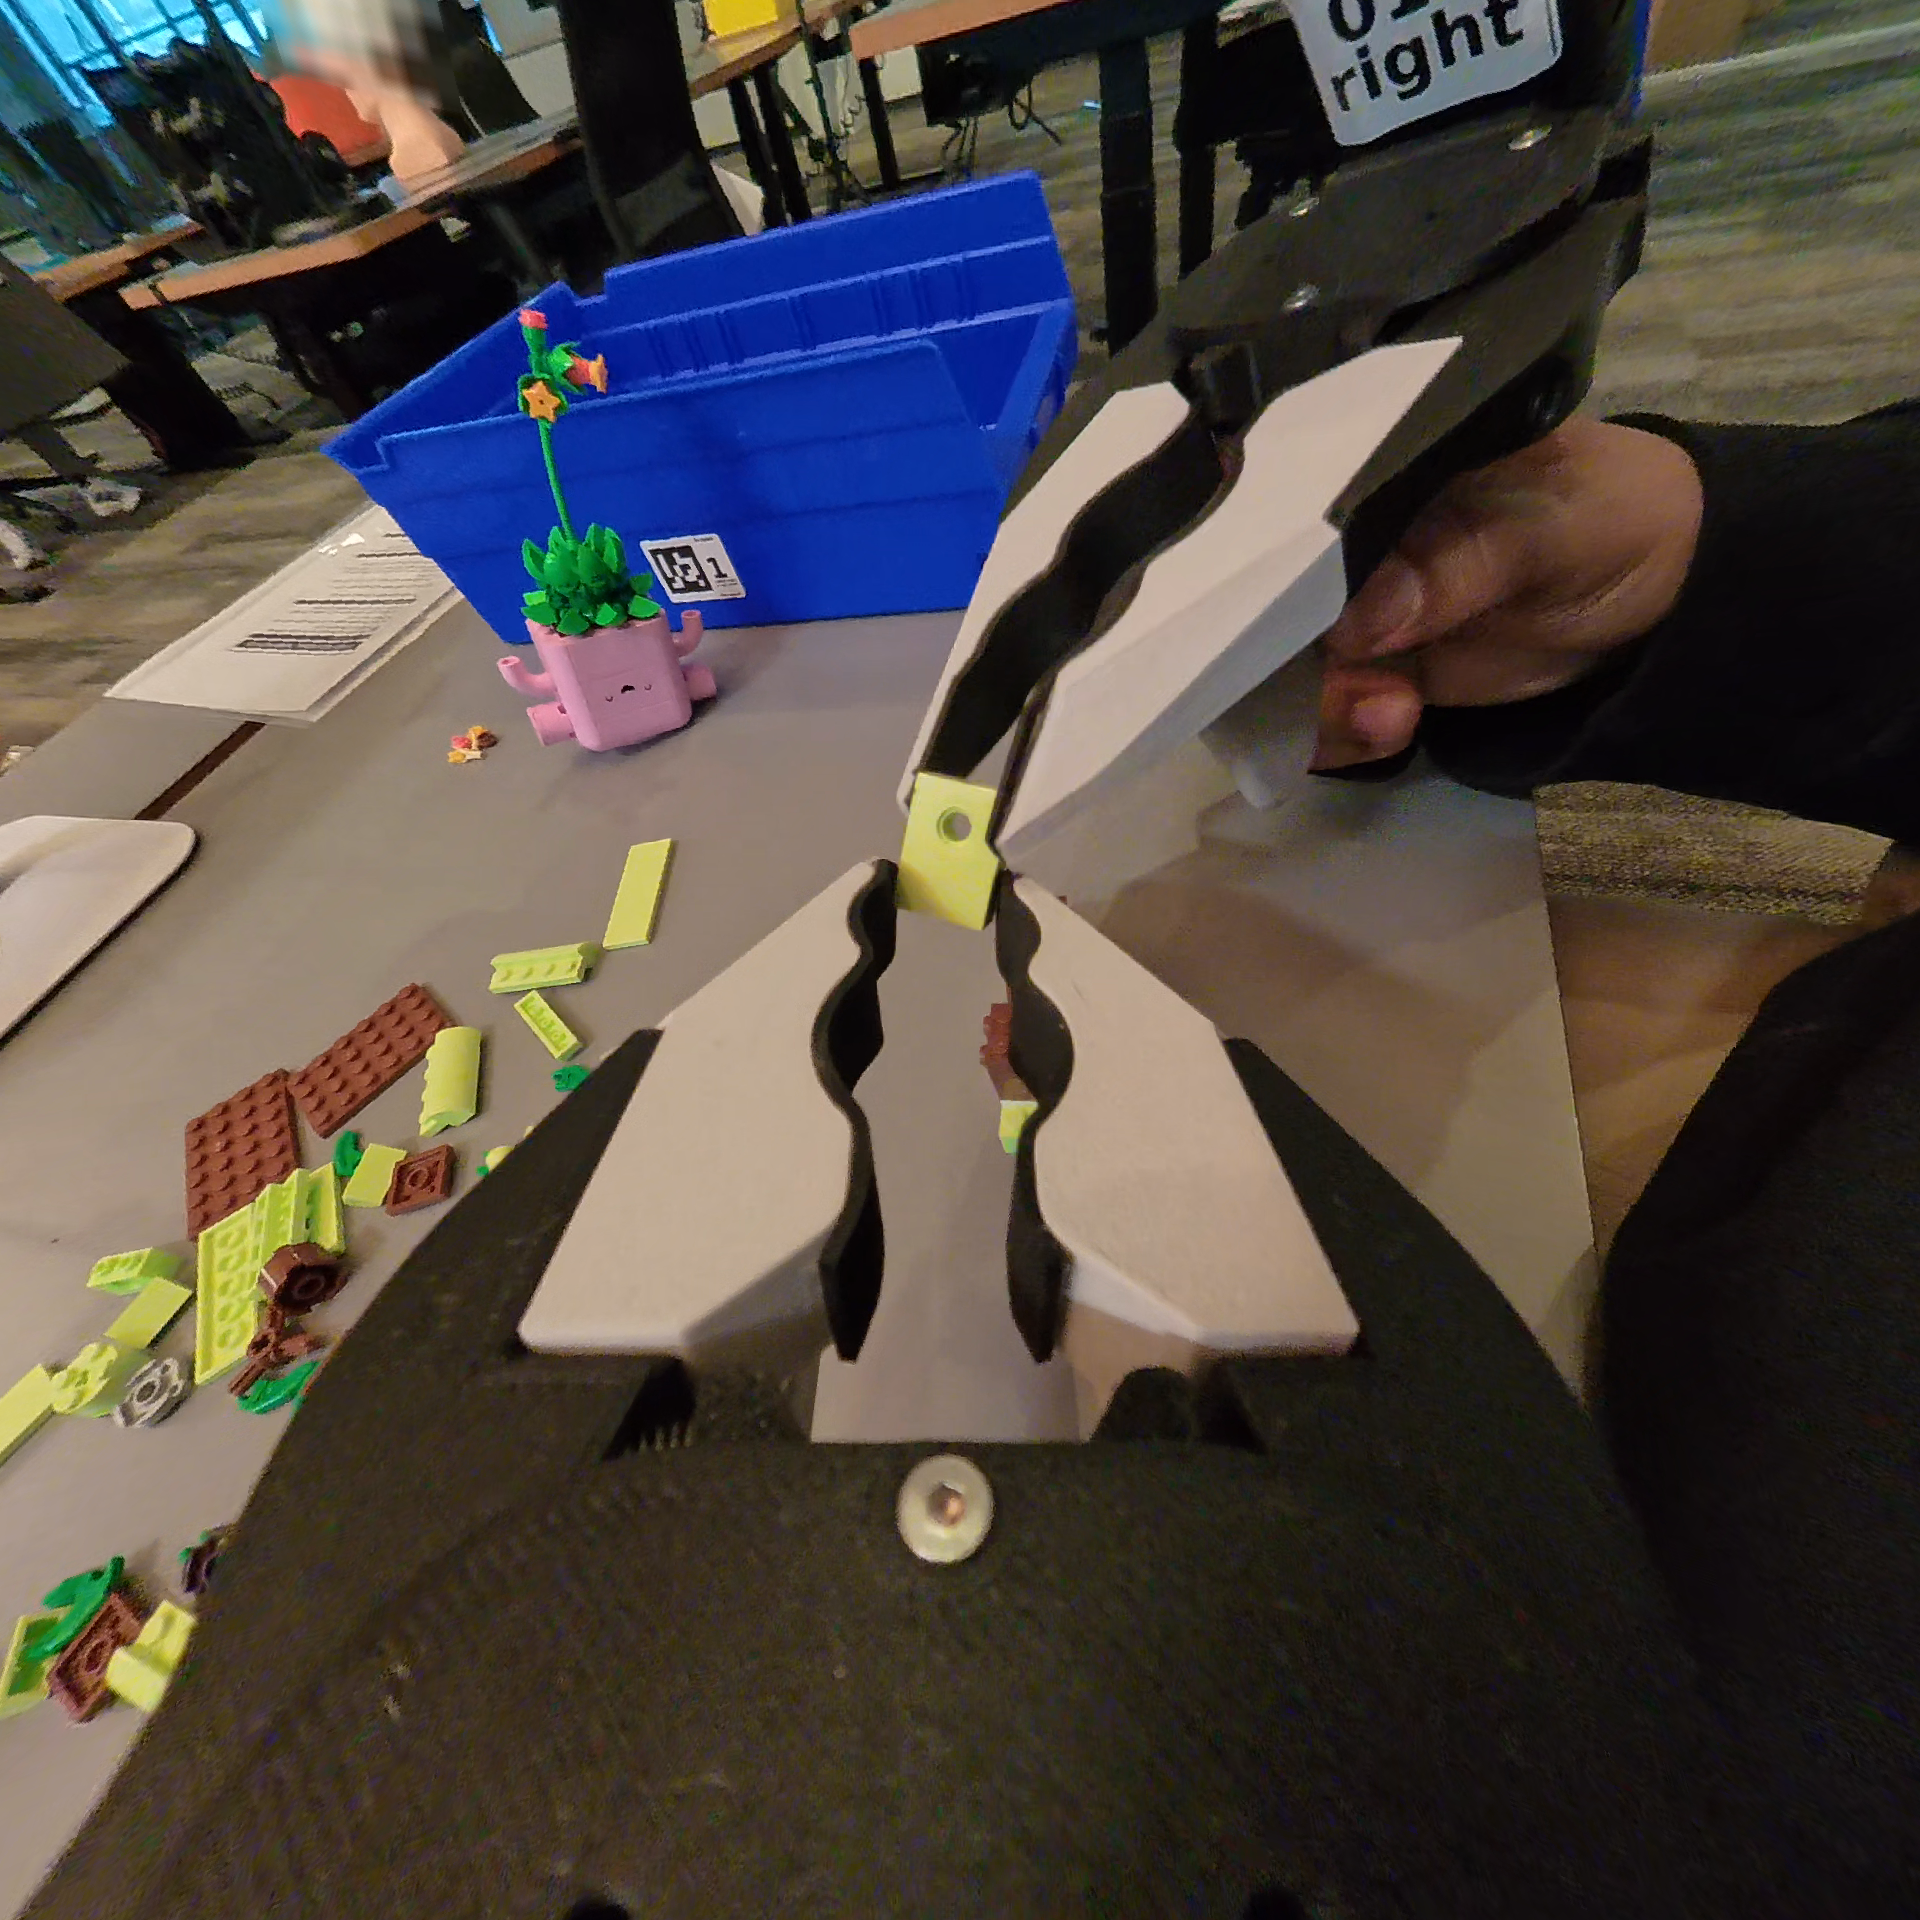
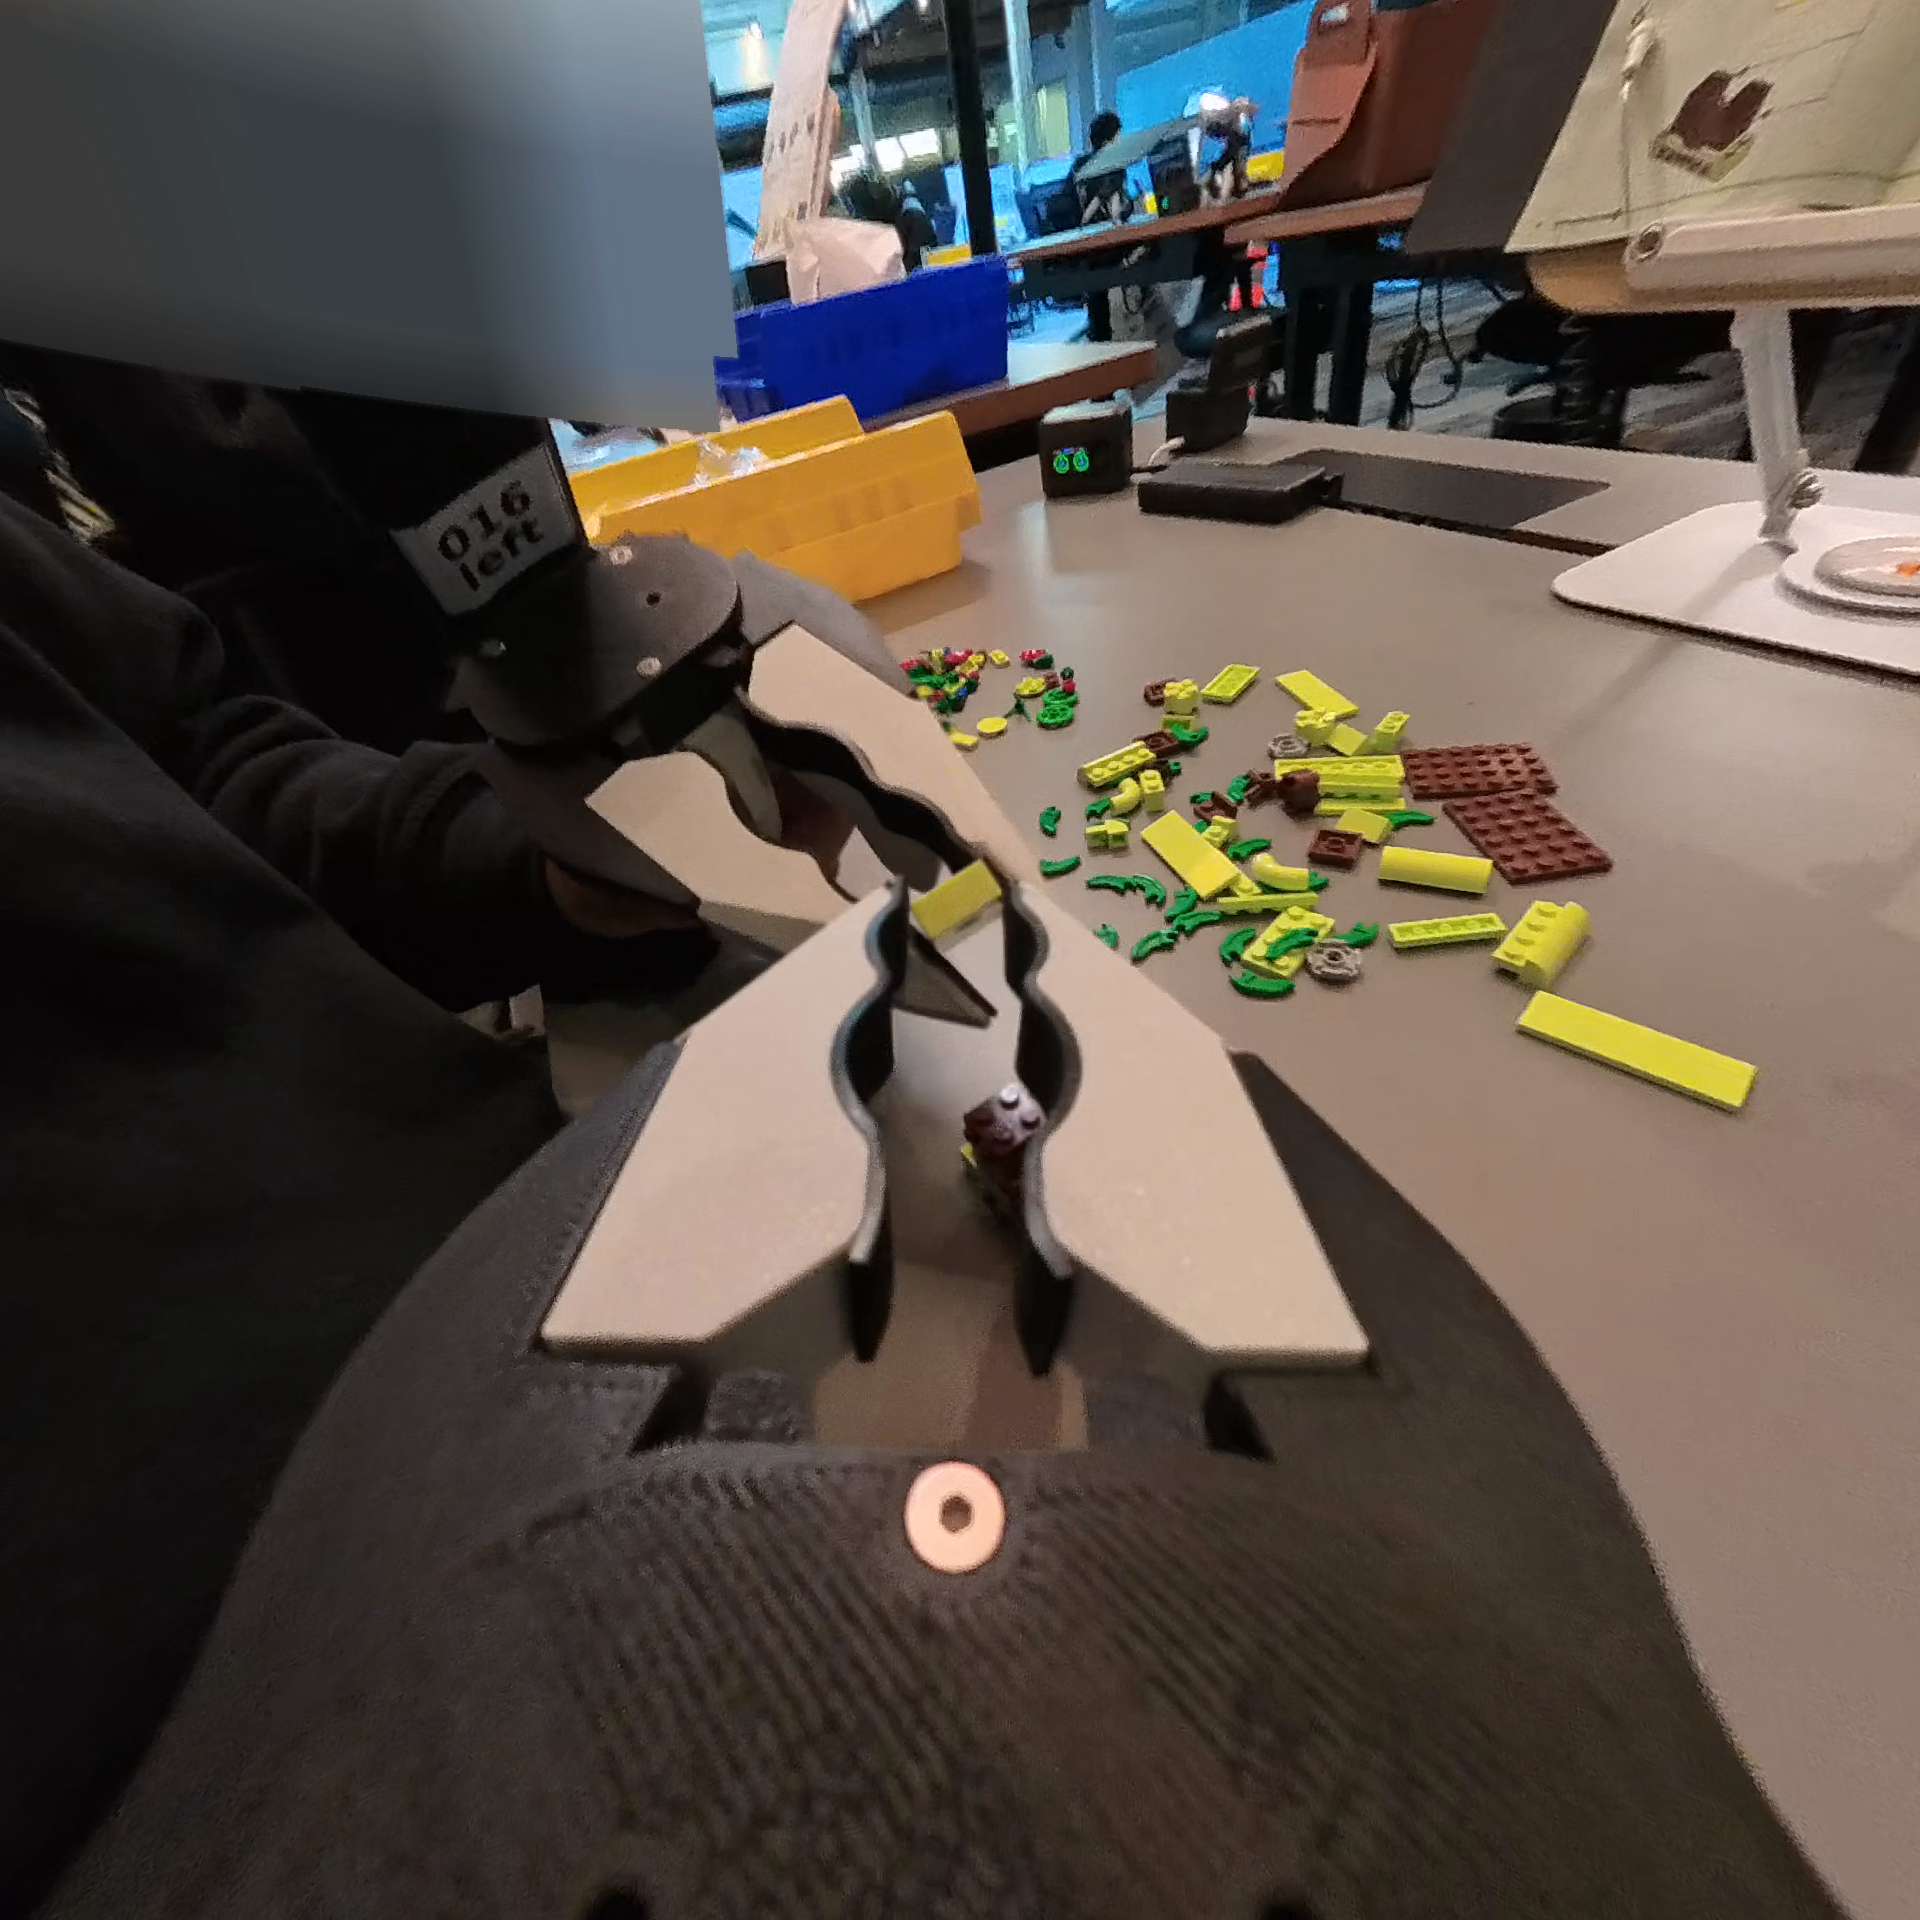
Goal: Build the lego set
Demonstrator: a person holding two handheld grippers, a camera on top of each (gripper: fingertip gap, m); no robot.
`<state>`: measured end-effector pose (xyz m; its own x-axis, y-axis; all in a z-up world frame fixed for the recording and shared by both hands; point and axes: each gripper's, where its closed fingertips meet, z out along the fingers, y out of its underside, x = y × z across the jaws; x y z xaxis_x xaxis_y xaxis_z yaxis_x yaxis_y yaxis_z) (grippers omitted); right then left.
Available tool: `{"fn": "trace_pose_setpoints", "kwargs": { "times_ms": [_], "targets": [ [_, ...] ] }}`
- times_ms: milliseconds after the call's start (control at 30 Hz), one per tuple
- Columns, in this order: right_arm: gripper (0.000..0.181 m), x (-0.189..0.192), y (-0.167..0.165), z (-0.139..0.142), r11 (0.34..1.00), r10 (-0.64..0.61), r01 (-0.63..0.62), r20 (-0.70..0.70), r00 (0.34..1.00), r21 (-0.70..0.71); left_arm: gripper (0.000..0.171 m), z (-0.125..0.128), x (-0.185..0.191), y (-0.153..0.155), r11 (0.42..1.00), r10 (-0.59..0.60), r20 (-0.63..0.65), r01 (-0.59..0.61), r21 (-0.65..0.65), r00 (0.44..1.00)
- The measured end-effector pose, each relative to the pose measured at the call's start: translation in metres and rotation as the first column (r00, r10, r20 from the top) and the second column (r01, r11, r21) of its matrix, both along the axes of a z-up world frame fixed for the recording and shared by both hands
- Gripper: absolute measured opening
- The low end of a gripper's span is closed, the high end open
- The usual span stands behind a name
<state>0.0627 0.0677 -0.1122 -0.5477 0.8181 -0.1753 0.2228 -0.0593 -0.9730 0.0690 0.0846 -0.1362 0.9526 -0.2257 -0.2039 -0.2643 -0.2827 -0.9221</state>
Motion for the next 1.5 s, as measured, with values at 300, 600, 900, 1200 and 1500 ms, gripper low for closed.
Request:
{"fn": "trace_pose_setpoints", "kwargs": {
  "times_ms": [300, 600, 900, 1200, 1500],
  "targets": [
    [0.015, -0.001, 0.003, 0.002, 0.99, 0.032, -0.024, 0.057, 0.998, -0.14, 0.016, -0.001, -0.002, 0.0, 1.0, 0.018, -0.045, -0.018, 0.011, 0.999],
    [0.043, -0.002, 0.007, 0.01, 0.992, 0.006, -0.01, -0.027, 1.0, -0.129, 0.016, 0.001, -0.005, -0.001, 1.0, 0.004, 0.093, -0.002, -0.024, 0.996],
    [0.057, 0.005, 0.005, 0.003, 0.79, -0.044, 0.319, -0.471, 0.881, 0.523, 0.017, 0.015, 0.011, -0.005, 0.979, -0.074, 0.653, 0.179, -0.094, 0.753],
    [0.038, 0.004, -0.006, 0.014, 0.775, -0.046, 0.371, -0.54, 0.841, 0.512, 0.016, 0.033, 0.036, -0.006, 0.971, -0.099, 0.783, 0.232, -0.059, 0.613],
    [0.03, 0.012, -0.01, 0.023, 0.845, -0.02, 0.308, -0.55, 0.835, 0.437, 0.016, 0.037, 0.046, -0.01, 0.957, -0.132, 0.788, 0.284, -0.056, 0.601]
  ]
}}
